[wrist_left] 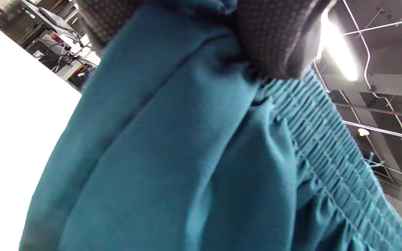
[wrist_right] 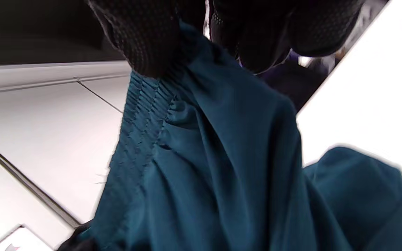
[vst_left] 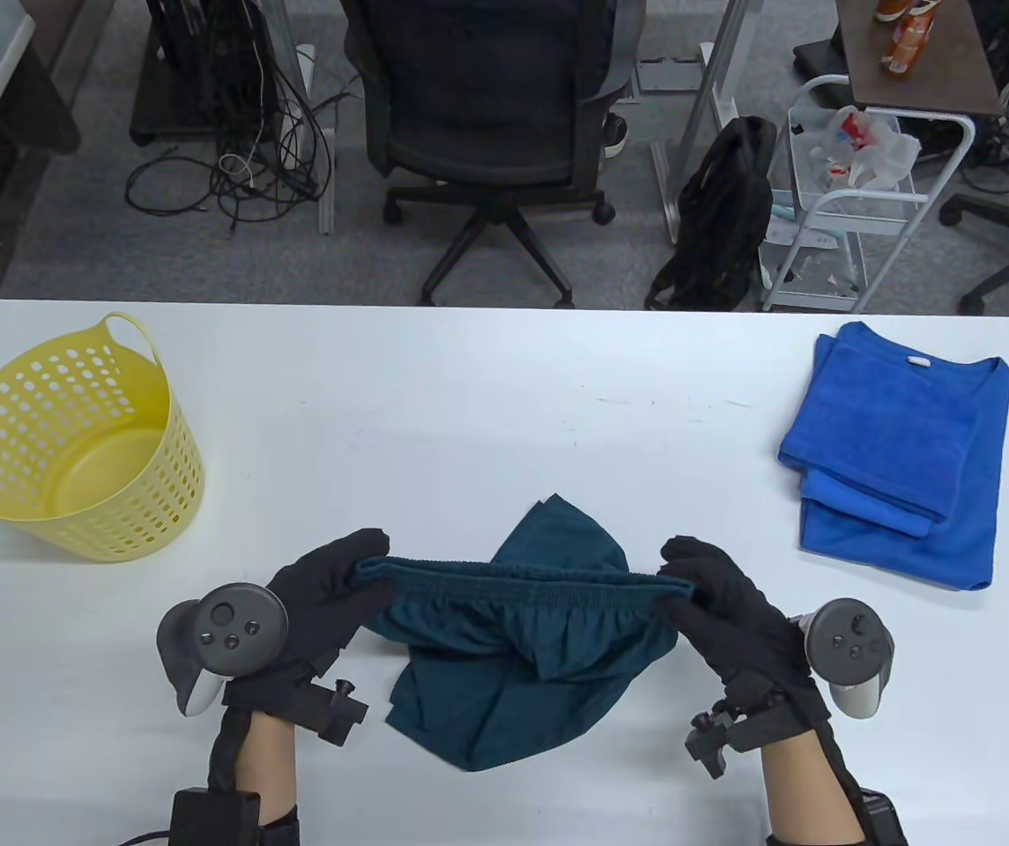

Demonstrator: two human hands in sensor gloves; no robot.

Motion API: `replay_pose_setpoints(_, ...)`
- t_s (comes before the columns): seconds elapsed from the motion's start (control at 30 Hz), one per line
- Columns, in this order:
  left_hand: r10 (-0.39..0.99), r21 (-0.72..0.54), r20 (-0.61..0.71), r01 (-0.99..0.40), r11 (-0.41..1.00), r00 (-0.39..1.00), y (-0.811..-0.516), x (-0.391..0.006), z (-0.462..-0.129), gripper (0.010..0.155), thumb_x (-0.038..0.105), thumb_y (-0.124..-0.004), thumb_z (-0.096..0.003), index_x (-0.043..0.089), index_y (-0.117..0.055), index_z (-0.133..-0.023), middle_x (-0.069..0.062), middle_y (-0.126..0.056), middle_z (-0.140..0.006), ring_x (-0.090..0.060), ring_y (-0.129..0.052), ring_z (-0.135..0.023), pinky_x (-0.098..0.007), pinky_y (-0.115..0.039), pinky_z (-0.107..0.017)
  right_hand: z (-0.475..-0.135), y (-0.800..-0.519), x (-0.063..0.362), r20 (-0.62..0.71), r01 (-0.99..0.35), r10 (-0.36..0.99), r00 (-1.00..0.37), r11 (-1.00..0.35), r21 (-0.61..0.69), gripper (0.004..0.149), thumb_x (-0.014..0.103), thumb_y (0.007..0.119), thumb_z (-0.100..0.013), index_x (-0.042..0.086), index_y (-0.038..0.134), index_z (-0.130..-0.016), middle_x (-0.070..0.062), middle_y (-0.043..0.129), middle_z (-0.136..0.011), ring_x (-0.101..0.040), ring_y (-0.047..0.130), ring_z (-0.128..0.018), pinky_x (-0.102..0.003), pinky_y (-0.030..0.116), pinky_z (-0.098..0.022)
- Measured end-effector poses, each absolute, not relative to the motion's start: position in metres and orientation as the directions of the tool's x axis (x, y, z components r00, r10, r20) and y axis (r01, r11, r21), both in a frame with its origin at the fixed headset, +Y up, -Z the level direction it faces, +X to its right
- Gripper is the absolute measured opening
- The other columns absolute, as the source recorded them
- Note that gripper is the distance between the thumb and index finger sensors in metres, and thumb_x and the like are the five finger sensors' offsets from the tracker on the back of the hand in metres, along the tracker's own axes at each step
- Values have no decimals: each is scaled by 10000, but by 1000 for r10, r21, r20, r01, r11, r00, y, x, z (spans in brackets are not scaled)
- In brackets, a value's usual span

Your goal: Fold and stack clothes and towels from laundry basket

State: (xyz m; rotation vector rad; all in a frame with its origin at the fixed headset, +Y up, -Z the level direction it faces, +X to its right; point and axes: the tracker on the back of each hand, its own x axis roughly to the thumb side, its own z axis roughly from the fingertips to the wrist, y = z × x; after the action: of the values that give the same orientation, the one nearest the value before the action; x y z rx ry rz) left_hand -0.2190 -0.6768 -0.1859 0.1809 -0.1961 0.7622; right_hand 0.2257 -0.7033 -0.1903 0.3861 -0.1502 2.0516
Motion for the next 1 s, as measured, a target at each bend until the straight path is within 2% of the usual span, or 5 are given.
replay_pose_setpoints(0.23, 403, 249, 167, -434, 866, 900, -669, -207, -181, 491, 483, -799, -484, 410, -785, -969, 72, -928, -987, -141, -993, -670, -314, -881, -467, -175, -677, 218, 292, -648, 588, -754, -738, -190, 417, 324, 792, -590, 82, 800, -930, -286, 612, -1093, -256, 899, -634, -382, 840, -440)
replay_pose_setpoints(0.43, 872, -189, 421, -917, 352, 249, -632, -215, -180, 506, 414, -732, -600, 259, -702, -1082, -164, -918, -983, -38, -1052, -367, -207, -899, -245, -184, -663, 239, 92, -844, 966, 241, 163, 511, 449, 177, 620, -682, -36, 575, -1075, -378, 801, -897, -120, 982, -377, -224, 901, -236)
replay_pose_setpoints(0.6, 869, -455, 47, -764, 458, 493, -617, -210, -258, 522, 378, -702, -652, 100, -668, -1092, -136, -970, -853, -28, -1097, -429, -157, -954, -286, -241, -655, 240, -146, -918, 962, -230, -164, 362, 459, 144, 611, -685, -119, 561, -1058, -368, 843, -791, -219, 1025, -467, -295, 946, -304)
replay_pose_setpoints(0.8, 737, 181, 233, -773, 608, 634, -564, -181, -332, 507, 366, -697, -577, 289, -597, -1068, -79, -709, -1150, -233, -901, -974, -333, -874, -669, -299, -586, 214, 292, -930, 883, -367, -339, -144, 450, 116, 619, -627, 9, 563, -1061, -352, 528, -1115, -478, 709, -947, -641, 627, -658)
replay_pose_setpoints(1.0, 574, 327, 553, -791, 517, 604, -507, -193, -309, 508, 391, -709, -559, 370, -577, -1050, -2, -646, -1188, -238, -783, -1053, -357, -796, -727, -282, -517, 222, 591, -884, 663, -459, -403, -235, 446, 167, 623, -626, 173, 557, -1067, -180, 489, -1183, -401, 617, -1049, -677, 528, -719)
